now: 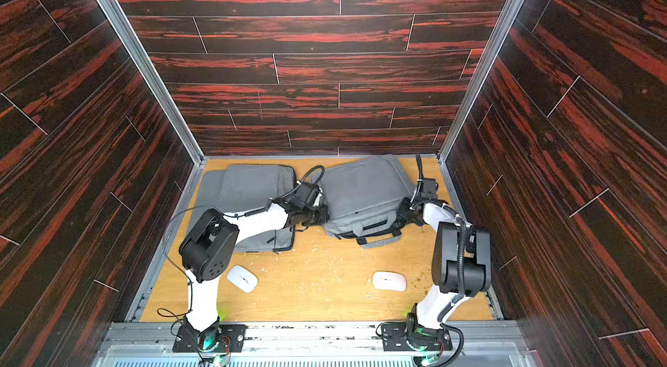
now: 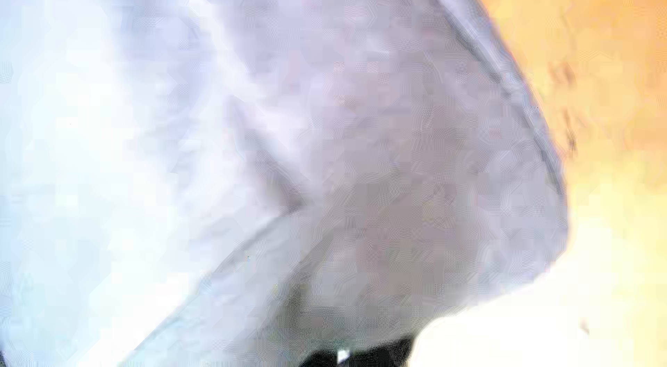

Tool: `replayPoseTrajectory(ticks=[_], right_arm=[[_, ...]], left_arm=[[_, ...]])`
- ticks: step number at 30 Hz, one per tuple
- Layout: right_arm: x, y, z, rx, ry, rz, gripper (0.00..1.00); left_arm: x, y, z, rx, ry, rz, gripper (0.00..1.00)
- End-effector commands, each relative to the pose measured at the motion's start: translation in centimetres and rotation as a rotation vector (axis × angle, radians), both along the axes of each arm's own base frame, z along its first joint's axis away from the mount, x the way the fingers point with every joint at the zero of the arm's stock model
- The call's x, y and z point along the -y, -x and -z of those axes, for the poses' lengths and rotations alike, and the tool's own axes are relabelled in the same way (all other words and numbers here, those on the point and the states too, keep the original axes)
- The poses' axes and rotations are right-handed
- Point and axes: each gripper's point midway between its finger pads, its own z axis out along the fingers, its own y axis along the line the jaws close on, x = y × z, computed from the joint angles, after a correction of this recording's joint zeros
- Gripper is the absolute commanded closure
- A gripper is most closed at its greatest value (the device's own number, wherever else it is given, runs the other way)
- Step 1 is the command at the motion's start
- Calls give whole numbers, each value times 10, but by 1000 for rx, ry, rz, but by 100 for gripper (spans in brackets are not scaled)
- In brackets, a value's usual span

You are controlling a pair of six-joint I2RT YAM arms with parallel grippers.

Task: Put the mouse into the laptop bag
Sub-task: Zip the zipper on the zippered laptop bag.

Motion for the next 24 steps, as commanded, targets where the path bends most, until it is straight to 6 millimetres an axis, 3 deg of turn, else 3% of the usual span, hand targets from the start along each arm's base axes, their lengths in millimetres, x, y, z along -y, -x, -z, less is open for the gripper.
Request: replayPoseTrajectory(ticks=[1,6,10,12,14,15,17,19,23,24], right_arm=[[-40,4,-38,103,56,-174,88],[-69,58,-53,111,191,-238,85],[-91,106,-49,82,176,-274,84],[-102,127,-44,69,142,-294,87],[-128,145,-42,91,63,-365,94],[-143,151,-42,109,23,-409,99],[-178,165,-44,161,-31,-540,100],[-200,174,-41,187,-31,-623,100],[-221,173,-33,193,-62,-681,100],[-224,171,-31,198,-61,-689,96]], left_arm=[[22,29,-9,-49,18,83,100],[25,21,-9,-39,10,59,100],[27,12,-18,-8,11,41,100],[28,7,-23,8,12,31,100],[29,4,-28,18,12,27,100],[29,3,-30,21,14,26,100],[29,2,-34,27,16,24,100],[29,2,-36,34,15,25,100],[28,2,-40,40,19,24,100],[28,3,-41,40,19,24,100]])
